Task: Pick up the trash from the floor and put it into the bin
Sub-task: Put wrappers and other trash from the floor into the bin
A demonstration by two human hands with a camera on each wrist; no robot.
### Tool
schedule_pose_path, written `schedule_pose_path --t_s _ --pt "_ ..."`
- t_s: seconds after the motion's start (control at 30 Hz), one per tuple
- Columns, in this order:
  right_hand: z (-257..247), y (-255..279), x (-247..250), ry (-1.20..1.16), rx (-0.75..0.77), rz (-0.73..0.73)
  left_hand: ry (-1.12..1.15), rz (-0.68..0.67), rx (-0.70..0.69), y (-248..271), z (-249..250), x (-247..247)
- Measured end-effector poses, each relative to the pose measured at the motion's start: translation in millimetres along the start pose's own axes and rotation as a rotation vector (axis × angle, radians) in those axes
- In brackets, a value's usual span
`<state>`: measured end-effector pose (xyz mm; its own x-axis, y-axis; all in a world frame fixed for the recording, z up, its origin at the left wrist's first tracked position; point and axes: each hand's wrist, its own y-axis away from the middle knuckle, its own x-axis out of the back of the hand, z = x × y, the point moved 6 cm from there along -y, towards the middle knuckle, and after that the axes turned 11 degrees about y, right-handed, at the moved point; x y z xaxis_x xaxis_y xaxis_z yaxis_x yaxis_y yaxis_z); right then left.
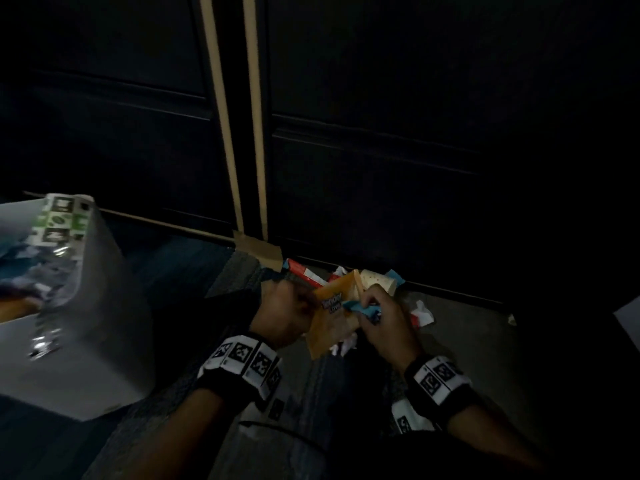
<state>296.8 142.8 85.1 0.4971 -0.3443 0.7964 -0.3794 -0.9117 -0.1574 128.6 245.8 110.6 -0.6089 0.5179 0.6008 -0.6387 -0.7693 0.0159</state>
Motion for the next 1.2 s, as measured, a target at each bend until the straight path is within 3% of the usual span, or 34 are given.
schedule_pose_path --t_s 0.13,0.27,0.57,0.67,0.77,0.83,0.9,1.0,1.07,1.2 --pt "-81.3 -28.2 -1.3 -0.037 0.224 0.028 -0.073 0.227 -0.111 33.0 15.6 80.0" --pt "-167.5 -49.5 -9.8 -0.122 0.405 0.041 -0.154 0.569 -0.21 78.8 35.8 163.6" --pt "-329.8 -57.9 -58.7 -0.134 0.732 -0.14 -0.304 1.105 -0.158 167.3 21.7 303.5" --pt "-367.9 -39.4 -76.1 -0.214 0.882 -0.164 -0.383 1.197 -0.17 188.0 10.8 335.4" --pt "-393.4 -16.0 -104.1 -0.227 1.042 -0.336 -0.453 1.154 -0.167 187.8 -5.8 353.2" --pt "-399.1 -7.0 -132.5 0.079 1.082 -0.447 -0.463 1.045 -0.174 176.7 -15.7 355.7" --pt "-401.6 -4.9 -149.0 0.416 1.124 -0.445 -0.463 0.866 -0.086 159.6 -32.7 351.2" --pt "-416.4 -7.0 -142.3 0.459 1.162 -0.462 -0.422 0.614 0.073 139.7 -64.0 343.2" --pt "-423.3 -13.5 -139.6 0.48 1.116 -0.576 -0.455 0.44 0.138 132.4 -76.3 335.4" --pt "-425.7 -20.9 -146.5 0.847 1.067 -0.743 -0.493 0.058 0.311 129.2 -94.2 305.7"
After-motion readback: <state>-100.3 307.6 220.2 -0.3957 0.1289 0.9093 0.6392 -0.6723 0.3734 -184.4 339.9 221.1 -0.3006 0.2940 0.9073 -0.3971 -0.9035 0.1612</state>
